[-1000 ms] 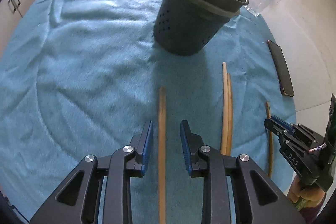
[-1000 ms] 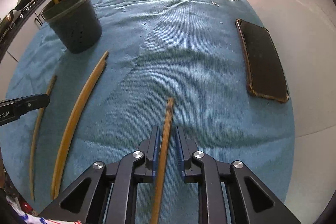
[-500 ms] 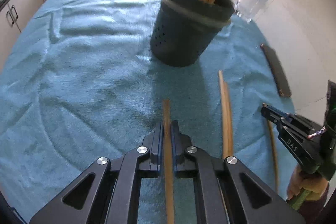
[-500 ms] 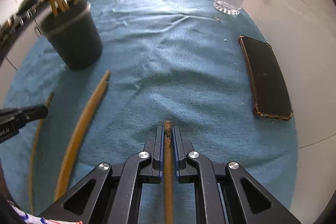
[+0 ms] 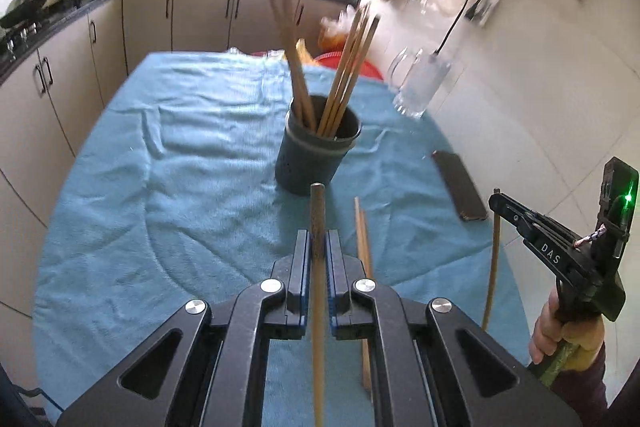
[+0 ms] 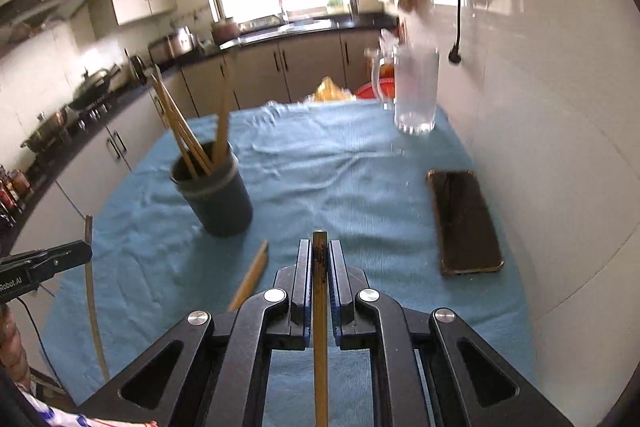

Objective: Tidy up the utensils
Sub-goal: 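Lift both chopsticks and carry them above the black holder, then lower both chopsticks into the holder and open both grippers, then move both grippers back to the last chopsticks on the towel, then close the right gripper on a chopstick while the left gripper grasps another, then lift both chopsticks and carry them above the black holder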

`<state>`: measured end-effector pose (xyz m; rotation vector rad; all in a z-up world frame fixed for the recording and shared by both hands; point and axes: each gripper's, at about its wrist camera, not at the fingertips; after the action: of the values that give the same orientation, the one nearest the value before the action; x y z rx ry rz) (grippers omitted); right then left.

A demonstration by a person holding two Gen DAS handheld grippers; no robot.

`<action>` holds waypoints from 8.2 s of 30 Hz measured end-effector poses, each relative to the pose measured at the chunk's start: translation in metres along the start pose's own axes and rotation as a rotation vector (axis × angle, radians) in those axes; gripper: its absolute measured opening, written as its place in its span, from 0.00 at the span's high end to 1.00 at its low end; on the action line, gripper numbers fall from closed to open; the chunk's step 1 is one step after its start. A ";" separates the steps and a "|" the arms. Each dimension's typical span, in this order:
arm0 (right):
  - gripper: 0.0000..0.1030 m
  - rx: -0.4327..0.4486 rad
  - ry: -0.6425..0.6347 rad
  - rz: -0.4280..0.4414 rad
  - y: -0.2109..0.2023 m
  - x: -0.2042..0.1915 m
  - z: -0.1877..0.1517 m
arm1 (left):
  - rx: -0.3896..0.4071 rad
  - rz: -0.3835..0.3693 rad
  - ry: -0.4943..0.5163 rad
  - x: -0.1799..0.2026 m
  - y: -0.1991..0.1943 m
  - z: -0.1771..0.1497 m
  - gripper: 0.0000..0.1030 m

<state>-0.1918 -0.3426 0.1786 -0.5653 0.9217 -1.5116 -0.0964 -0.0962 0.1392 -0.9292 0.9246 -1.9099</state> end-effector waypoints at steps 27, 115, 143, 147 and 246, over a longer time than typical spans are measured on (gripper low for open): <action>0.93 0.155 -0.078 0.011 -0.093 -0.023 -0.012 | 0.251 -0.012 0.122 0.032 -0.115 -0.045 0.94; 0.76 -0.343 -0.107 0.157 0.121 -0.045 -0.055 | 0.026 0.159 -0.171 -0.069 0.026 -0.014 0.56; 0.81 -0.380 -0.166 0.039 0.129 -0.095 -0.049 | -0.009 0.132 -0.139 -0.057 0.035 -0.034 0.56; 0.81 -0.345 -0.128 0.114 0.120 -0.092 -0.047 | -0.012 0.143 -0.152 -0.061 0.034 -0.035 0.56; 0.93 0.037 -0.099 0.003 -0.031 -0.026 0.000 | 0.142 -0.008 0.124 0.044 -0.029 -0.017 0.95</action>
<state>-0.2058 -0.3187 0.2079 -0.6064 0.8167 -1.4816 -0.1385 -0.1184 0.1674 -0.7394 0.8442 -2.0300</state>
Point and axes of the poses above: each gripper's, at about its wrist camera, not at the fingertips, and y roughly the way its jaws point, x to its right, z to its top, and after that the axes turned 13 degrees about -x, right-handed
